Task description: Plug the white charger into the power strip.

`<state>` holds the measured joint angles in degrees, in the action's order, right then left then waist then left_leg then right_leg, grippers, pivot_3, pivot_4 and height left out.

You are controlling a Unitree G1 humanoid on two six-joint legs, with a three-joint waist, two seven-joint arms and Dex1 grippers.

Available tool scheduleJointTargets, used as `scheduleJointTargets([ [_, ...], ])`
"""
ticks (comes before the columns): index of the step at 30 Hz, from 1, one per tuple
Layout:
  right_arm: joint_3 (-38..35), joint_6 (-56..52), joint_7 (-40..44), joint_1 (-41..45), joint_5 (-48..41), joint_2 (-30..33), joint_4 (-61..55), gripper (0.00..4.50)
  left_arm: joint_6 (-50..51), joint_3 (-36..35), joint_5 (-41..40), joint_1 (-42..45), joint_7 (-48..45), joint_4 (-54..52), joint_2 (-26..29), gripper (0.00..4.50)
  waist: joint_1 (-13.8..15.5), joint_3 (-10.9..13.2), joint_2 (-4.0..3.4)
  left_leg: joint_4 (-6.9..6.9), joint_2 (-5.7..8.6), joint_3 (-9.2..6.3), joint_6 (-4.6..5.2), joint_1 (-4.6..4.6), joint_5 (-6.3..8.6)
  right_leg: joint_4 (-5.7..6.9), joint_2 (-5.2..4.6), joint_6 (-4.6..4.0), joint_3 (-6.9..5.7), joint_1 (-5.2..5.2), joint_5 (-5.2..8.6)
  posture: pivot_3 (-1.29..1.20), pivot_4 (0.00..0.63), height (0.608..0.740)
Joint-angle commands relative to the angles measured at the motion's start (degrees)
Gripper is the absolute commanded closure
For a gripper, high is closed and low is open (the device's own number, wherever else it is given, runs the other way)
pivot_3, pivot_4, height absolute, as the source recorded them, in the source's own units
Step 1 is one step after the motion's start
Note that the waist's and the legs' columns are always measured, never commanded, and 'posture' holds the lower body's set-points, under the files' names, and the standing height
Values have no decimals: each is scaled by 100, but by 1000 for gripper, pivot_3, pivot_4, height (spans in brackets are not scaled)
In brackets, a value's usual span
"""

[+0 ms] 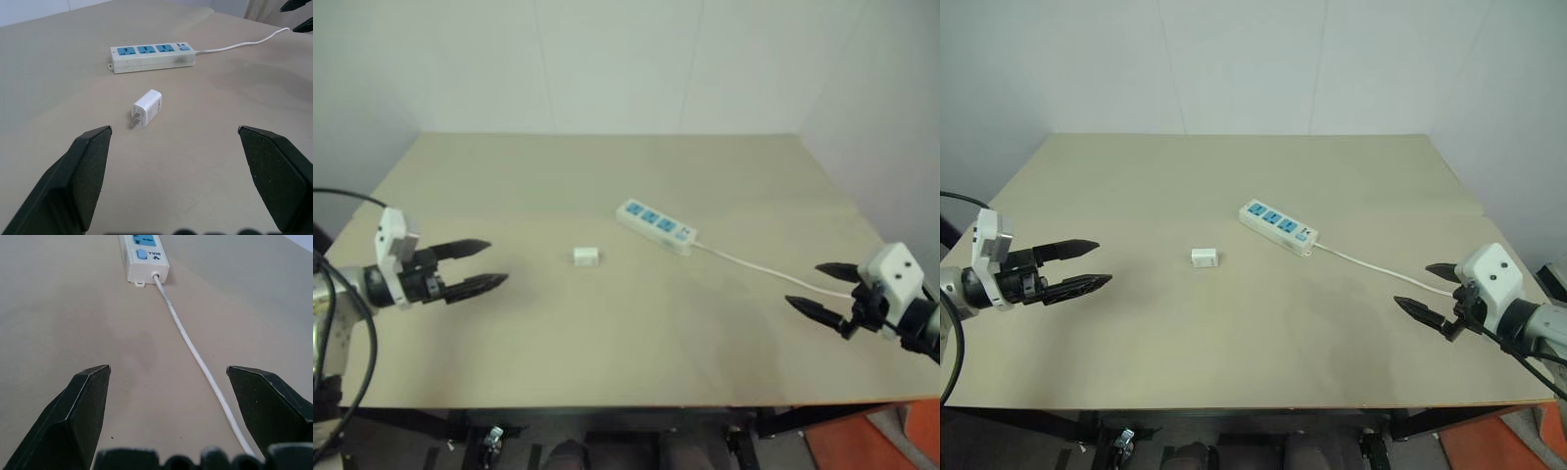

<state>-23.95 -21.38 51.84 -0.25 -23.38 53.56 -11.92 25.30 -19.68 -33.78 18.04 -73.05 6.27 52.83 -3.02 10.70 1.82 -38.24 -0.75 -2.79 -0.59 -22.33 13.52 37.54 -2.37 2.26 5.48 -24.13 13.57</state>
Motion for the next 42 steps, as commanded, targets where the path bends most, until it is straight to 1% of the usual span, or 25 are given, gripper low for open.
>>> scheduleJointTargets([
  [1, -144, 166, -51, 131, 16, 8, -73, 49, -52, -120, -64, 0, -71, -79, 115, 0, 1, 0, 0, 0, 0, 0, 0, 0, 0, 0, 0, 0, 0, 0, 0, 0, 150, 740],
  [8, -45, 220, 6, 265, 61, 8, 49, 49, -158, -214, -10, -1, -176, 129, 261, 0, 4, 0, 0, 0, 0, 0, 0, 1, 0, 0, 0, 0, -1, 0, 0, 0, 150, 740],
  [12, 3, -61, 5, 360, -82, 30, 68, 49, -172, -235, -51, -56, -47, 28, 143, 0, 26, 0, 0, 0, 0, 1, 0, 0, 0, -1, 0, 0, 0, 0, 0, 0, 150, 740],
  [16, 311, 36, 106, 764, -37, -43, 433, 49, -119, -174, -120, -61, 114, -159, -14, 0, 23, -1, 1, 0, -1, 2, 0, 2, 0, 0, 0, -1, 1, 1, -1, 0, 150, 740],
  [19, 895, 156, 235, 1503, 121, -247, 1070, 49, -39, 9, -149, 31, 144, -394, -125, 0, -3, -3, 5, -1, -3, 2, 0, 5, 0, -1, 2, -3, 1, 3, -3, 0, 150, 740],
  [20, 1150, 255, 274, 1864, 253, -389, 1459, 49, -1, 85, -174, 77, 158, -537, -176, 0, -10, -4, 7, -1, -2, 2, 0, 4, 0, -1, 1, -4, 1, 1, -3, 0, 150, 740],
  [23, 1809, 659, 439, 2984, 662, -900, 2918, 49, 103, 311, -212, 224, 263, -928, -318, 0, -56, -4, 8, -1, -2, 2, 0, 4, 0, -1, 2, -5, 1, 1, -5, 0, 150, 740],
  [24, 2002, 927, 446, 3395, 875, -1109, 3560, 49, 109, 383, -196, 276, 287, -1018, -353, 0, -65, -3, 6, -2, -1, 2, 0, 4, 0, -1, 1, -6, 1, 3, -6, 0, 150, 740],
  [27, 2378, 1681, 312, 4340, 1415, -1571, 5145, 49, 104, 519, -135, 397, 354, -1127, -419, 0, -99, -3, 5, 4, -1, -1, 0, -2, 0, 0, 3, -9, -1, -8, -7, 0, 150, 740],
  [31, 2568, 2356, 61, 5288, 1846, -2007, 6804, 49, 95, 658, -85, 397, 457, -1324, -486, 0, -104, -2, 3, 7, 1, -2, 0, -7, 0, 1, -3, -12, 0, -15, -8, 0, 150, 740],
  [33, 2614, 2585, -216, 5602, 2073, -2151, 7452, 49, 103, 715, -44, 334, 554, -1453, -516, 0, -110, -2, 3, 6, 2, -2, 0, -6, 0, 2, -6, -13, 1, -14, -9, 0, 150, 740],
  [35, 2517, 2548, -435, 5845, 2125, -2270, 7909, 49, 137, 732, -45, 208, 669, -1570, -573, 0, -109, -2, 3, 7, 2, -4, 0, -4, 0, 3, -6, -13, -1, -12, -9, 0, 150, 740],
  [37, 2468, 2501, -511, 5988, 2172, -2338, 8181, 49, 165, 730, -63, 56, 720, -1667, -589, 0, -107, -2, 3, 7, 2, -6, 0, -4, 0, 3, -6, -13, 0, -12, -9, 0, 150, 740],
  [40, 2621, 2438, -412, 6069, 2419, -2377, 8399, 49, 131, 754, -4, -170, 700, -1797, -505, 0, -110, -2, 3, 7, 3, -6, 0, -4, 0, 4, -6, -14, 0, -11, -9, 0, 150, 740],
  [42, 2611, 2360, -279, 6095, 2463, -2404, 8469, 430, 140, 744, -16, -188, 735, -1814, -494, 0, -114, -2, 3, 7, 3, -5, 0, -2, 0, 5, -6, -14, 1, -11, -9, 0, 150, 740],
])
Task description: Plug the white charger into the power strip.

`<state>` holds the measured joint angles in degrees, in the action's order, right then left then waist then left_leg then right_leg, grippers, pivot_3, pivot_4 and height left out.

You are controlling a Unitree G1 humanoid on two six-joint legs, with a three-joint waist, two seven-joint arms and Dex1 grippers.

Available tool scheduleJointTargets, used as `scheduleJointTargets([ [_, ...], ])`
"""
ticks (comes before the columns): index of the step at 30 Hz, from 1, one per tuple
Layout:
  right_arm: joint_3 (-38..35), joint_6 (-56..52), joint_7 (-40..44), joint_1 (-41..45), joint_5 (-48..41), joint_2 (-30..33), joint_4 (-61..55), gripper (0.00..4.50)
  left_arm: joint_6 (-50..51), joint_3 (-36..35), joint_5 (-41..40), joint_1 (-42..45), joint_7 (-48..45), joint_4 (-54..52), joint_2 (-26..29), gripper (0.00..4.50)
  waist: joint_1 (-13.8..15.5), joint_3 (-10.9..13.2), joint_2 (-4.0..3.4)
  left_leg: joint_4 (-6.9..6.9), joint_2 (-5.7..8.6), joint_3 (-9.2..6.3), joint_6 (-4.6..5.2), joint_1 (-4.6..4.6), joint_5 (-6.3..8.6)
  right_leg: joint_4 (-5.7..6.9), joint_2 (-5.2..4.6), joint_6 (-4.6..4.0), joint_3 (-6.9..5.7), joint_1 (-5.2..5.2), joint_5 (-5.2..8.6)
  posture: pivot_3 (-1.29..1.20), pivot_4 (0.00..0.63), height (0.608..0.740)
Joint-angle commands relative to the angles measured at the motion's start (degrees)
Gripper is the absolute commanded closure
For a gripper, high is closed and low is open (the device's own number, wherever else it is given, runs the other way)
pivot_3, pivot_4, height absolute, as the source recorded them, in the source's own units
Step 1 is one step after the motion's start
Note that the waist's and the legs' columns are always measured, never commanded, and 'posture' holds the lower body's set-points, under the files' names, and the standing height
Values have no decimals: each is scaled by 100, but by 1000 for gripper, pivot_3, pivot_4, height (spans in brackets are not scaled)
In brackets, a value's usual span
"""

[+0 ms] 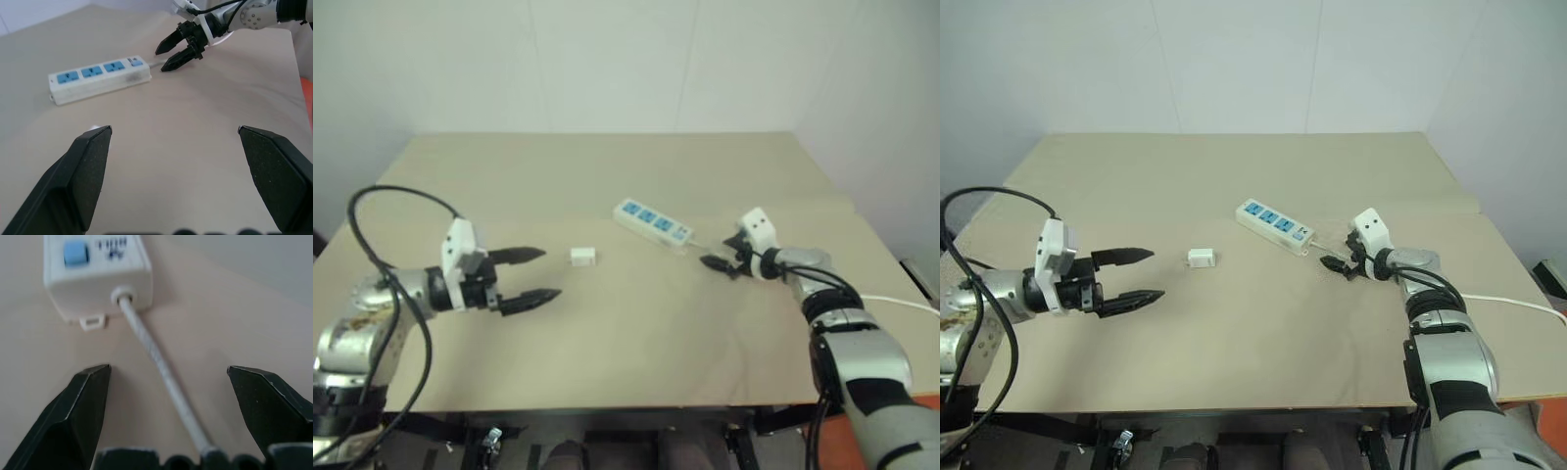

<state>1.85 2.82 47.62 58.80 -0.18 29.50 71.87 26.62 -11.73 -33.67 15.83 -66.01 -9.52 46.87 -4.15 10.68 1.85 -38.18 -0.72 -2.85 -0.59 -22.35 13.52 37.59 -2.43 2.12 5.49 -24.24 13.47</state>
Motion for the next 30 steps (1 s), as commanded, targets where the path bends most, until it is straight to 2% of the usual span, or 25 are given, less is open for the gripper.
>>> scheduleJointTargets([
  [1, 41, -88, 216, 198, 172, -14, 109, 627, 18, -64, -43, 40, 45, -235, 108, 0, -2, 0, 0, 0, 0, 0, 0, 2, 0, 1, 1, 0, 0, 3, 0, 0, 150, 740],
  [12, 5, 70, 439, 151, 354, 35, -30, 4487, -33, 55, 21, 127, 73, -175, 89, 0, -16, 0, 0, 1, -1, -2, 0, 9, 0, 0, 3, -1, -2, 9, -1, 0, 150, 740],
  [16, -69, 306, 531, -71, 318, 191, -321, 4487, -78, 172, 69, 229, 69, -92, 35, 0, -2, 0, 0, 1, -1, -2, 0, 8, 0, 0, 3, -1, -2, 9, -1, 0, 150, 740],
  [20, -224, 567, 817, -777, 108, 547, -1282, 4487, -120, 265, 133, 374, 19, 44, 7, 0, 35, 0, 0, 1, 3, -5, 0, 1, 0, -4, -1, -1, -5, 7, -1, 0, 150, 740],
  [22, -404, 581, 1085, -1481, -149, 817, -2259, 4487, -141, 309, 153, 446, -30, 124, 3, 0, 93, 0, 0, 1, 4, -9, 0, -4, 0, -7, -3, 0, -9, 7, 0, 0, 150, 740],
  [27, -1022, -176, 1488, -3600, -968, 1525, -5166, 4487, -216, 419, 243, 614, -143, 392, -37, 0, 164, 2, -4, 0, 2, -6, 0, -3, 0, -4, -2, 2, -9, 5, 1, 0, 150, 740],
  [30, -1318, -495, 1563, -4514, -1336, 1750, -6207, 4487, -211, 491, 226, 695, -226, 441, -71, 0, 123, 1, -5, -1, 0, -3, 0, 7, 0, 2, 3, 3, -7, 14, 2, 0, 150, 740],
])
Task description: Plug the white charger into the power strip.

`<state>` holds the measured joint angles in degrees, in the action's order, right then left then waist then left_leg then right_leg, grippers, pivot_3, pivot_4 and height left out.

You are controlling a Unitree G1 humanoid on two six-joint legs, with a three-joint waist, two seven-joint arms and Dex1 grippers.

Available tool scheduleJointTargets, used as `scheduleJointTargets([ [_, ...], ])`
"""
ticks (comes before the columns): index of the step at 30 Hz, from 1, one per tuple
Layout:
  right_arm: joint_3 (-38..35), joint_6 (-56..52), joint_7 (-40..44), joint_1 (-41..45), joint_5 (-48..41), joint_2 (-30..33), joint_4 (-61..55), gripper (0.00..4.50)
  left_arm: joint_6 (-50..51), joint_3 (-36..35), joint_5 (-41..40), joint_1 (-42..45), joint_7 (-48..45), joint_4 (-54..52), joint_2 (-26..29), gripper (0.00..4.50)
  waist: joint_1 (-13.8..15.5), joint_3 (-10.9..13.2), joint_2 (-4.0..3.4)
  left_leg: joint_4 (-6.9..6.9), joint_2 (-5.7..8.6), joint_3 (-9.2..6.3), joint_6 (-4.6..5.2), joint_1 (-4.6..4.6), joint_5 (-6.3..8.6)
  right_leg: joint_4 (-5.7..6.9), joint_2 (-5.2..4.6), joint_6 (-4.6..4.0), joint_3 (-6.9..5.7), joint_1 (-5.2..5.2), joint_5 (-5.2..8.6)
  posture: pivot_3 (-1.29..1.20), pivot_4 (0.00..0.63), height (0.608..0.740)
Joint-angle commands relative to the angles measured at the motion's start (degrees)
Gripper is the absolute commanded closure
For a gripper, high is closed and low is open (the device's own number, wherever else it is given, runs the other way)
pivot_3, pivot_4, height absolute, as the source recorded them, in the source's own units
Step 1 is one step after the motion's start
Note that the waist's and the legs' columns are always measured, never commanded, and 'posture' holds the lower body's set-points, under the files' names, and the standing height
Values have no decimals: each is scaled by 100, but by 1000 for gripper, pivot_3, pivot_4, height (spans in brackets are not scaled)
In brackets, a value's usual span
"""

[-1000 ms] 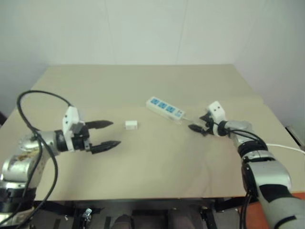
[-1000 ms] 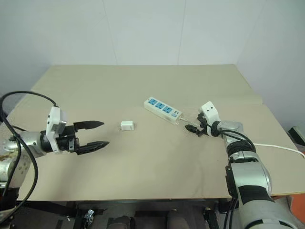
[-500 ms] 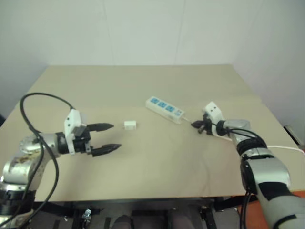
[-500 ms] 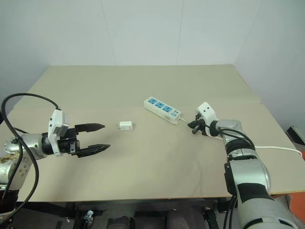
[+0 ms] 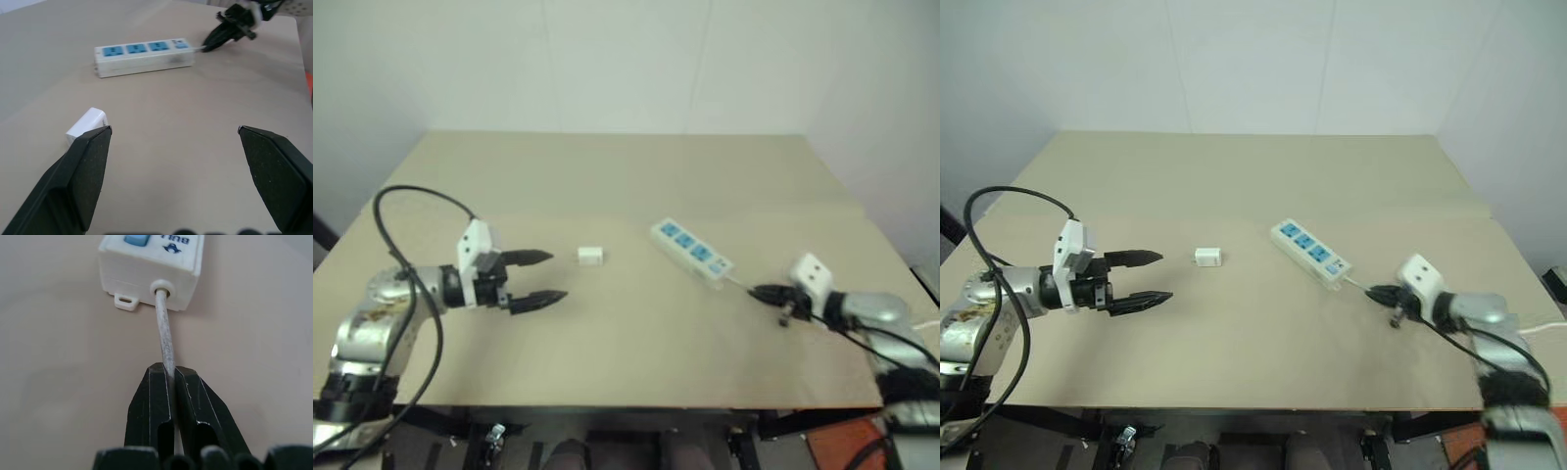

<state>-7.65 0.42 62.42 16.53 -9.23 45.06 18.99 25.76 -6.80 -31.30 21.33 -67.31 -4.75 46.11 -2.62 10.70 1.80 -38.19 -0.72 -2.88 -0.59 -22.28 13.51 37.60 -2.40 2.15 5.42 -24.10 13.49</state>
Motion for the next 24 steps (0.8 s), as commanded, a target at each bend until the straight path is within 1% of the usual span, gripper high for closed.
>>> scheduleJointTargets([
  [1, -404, -349, 95, -466, -522, 225, -1103, 4487, -136, 40, -2, 177, -136, -15, -8, 0, -68, -1, 0, 0, -2, 5, 0, 5, 0, -1, 4, 1, 6, 3, 0, 0, 150, 740],
  [3, -388, -365, 96, -693, -542, 245, -1288, 4487, -173, 133, 42, 272, -208, 71, -44, 0, -125, -1, 1, 0, -4, 8, 0, 12, 0, 0, 8, 2, 8, 8, 1, 0, 150, 740],
  [8, -430, -473, 29, -793, -627, 205, -1392, 2868, -245, 273, 136, 545, -303, 338, -123, 0, -142, -1, 0, 1, -9, 7, 0, 13, 0, -1, 19, 1, 11, 6, 2, 0, 150, 740],
  [13, -600, -615, -173, -944, -817, 150, -1534, 1102, -328, 313, 208, 654, -399, 487, -146, 0, -110, -1, 0, 0, -7, 4, 0, 0, 0, -5, 15, 1, 8, 2, 1, 0, 150, 740],
  [15, -713, -649, -280, -1025, -914, 93, -1603, 333, -335, 310, 215, 675, -421, 508, -150, 0, -87, -1, 1, 0, -6, 4, 0, -1, 0, -5, 15, 1, 8, 2, 1, 0, 150, 740],
  [16, -794, -688, -332, -1065, -1016, 37, -1651, 33, -337, 297, 201, 684, -433, 510, -154, 0, -76, -1, 1, 0, -6, 3, 0, -1, 0, -5, 14, 1, 7, 2, 1, 0, 150, 740],
  [20, -1080, -665, -834, -1150, -1481, -617, -1915, 33, -295, 241, 130, 758, -454, 548, -184, 0, -57, -1, 1, -1, -6, 3, 0, 1, 0, -4, 14, 2, 7, 4, 1, 0, 150, 740],
  [22, -1013, -751, -1116, -1089, -1596, -1007, -1988, 33, -238, 288, 107, 794, -591, 597, -154, 0, -74, -1, 1, -1, -8, 3, 0, 4, 0, -3, 16, 1, 8, 4, 1, 0, 150, 740],
  [24, -896, -695, -1177, -1097, -1591, -1203, -2046, 33, -234, 322, 105, 809, -711, 615, -145, 0, -81, -1, 0, -1, -8, 3, 0, 2, 0, -1, 16, 1, 8, 2, 1, 0, 150, 740],
])
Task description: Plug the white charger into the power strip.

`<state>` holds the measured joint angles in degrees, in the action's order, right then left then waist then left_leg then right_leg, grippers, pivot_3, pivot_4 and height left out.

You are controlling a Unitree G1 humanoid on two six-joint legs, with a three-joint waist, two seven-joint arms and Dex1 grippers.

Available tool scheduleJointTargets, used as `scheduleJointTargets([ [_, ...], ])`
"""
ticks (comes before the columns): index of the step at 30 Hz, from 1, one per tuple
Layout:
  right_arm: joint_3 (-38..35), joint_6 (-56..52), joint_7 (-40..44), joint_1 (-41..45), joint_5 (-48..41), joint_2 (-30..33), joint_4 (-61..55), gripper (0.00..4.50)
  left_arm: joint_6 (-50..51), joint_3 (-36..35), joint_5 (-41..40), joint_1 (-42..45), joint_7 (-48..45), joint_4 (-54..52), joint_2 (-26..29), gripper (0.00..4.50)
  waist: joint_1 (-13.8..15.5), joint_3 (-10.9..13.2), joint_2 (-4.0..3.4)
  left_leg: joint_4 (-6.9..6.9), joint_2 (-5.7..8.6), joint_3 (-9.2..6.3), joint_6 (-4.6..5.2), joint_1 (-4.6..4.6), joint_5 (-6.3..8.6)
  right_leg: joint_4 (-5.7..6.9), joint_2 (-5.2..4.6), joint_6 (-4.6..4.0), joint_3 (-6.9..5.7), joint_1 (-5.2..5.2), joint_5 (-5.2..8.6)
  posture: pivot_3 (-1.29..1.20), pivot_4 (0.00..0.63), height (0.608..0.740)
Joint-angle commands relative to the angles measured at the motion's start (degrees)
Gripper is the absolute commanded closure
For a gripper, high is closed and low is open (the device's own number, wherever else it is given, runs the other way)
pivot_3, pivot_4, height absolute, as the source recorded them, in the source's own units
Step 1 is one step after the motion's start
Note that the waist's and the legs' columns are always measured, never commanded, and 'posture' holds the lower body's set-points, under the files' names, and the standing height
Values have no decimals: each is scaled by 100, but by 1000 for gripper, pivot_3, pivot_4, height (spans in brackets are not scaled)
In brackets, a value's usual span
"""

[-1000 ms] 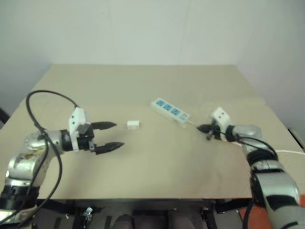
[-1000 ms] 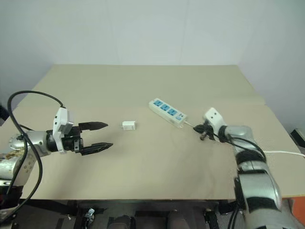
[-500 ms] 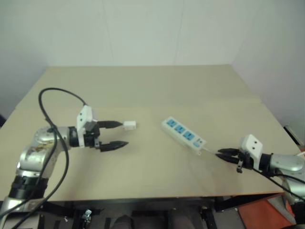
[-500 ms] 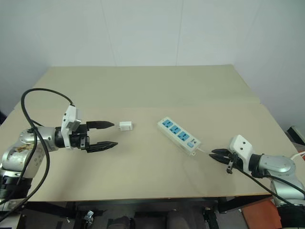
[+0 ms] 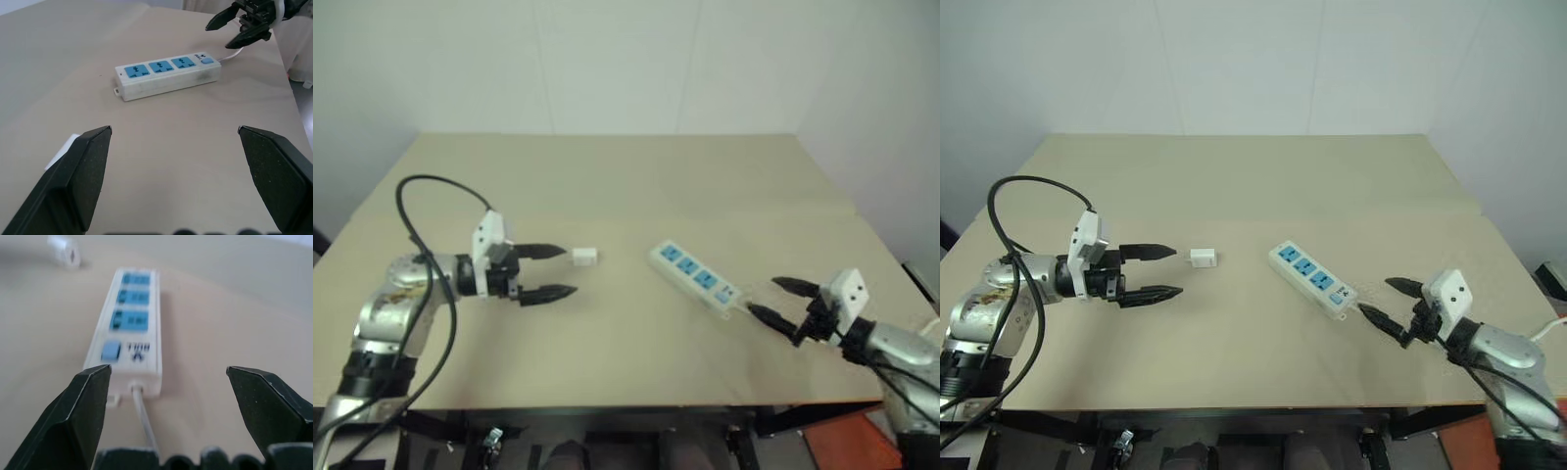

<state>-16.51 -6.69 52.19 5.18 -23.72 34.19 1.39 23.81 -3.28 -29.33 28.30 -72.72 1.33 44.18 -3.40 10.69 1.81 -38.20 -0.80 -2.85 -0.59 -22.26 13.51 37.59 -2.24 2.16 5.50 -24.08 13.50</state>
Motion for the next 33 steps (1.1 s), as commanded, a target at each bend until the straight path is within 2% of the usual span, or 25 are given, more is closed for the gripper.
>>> scheduleJointTargets([
  [1, 71, 224, -255, 17, 37, -213, -283, 33, -45, -20, -75, 120, -186, 1, 38, 0, -3, 0, -2, 0, 1, 1, 0, 0, 0, 0, -1, 0, 1, 0, 0, 0, 150, 740],
  [5, 270, 465, -366, 40, 96, -534, -234, 33, -48, -46, -41, 151, -128, 9, -27, 0, 5, 0, -2, 0, 1, 0, 0, -3, 0, -3, -1, 0, -1, -2, 0, 0, 150, 740],
  [11, 534, 776, -404, 225, 338, -681, 209, 33, -26, -134, -57, 63, -76, -52, 12, 0, 2, 0, -2, 0, 1, 0, 0, -1, 0, -1, -1, 0, -1, -1, 0, 0, 150, 740],
  [20, 769, 1080, -288, 557, 525, -744, 1075, 33, -1, -212, -77, -140, 37, -215, 91, 0, -9, 0, -2, 0, 1, -1, 0, -1, 0, 0, -1, -1, -1, -2, 0, 0, 150, 740],
  [33, 854, 1025, -206, 626, 428, -860, 1321, 33, 8, -212, -91, -218, 102, -272, 123, 0, -20, 0, -2, 0, 0, -1, 0, 2, 0, 1, -1, -1, -1, 0, 0, 0, 150, 740],
])
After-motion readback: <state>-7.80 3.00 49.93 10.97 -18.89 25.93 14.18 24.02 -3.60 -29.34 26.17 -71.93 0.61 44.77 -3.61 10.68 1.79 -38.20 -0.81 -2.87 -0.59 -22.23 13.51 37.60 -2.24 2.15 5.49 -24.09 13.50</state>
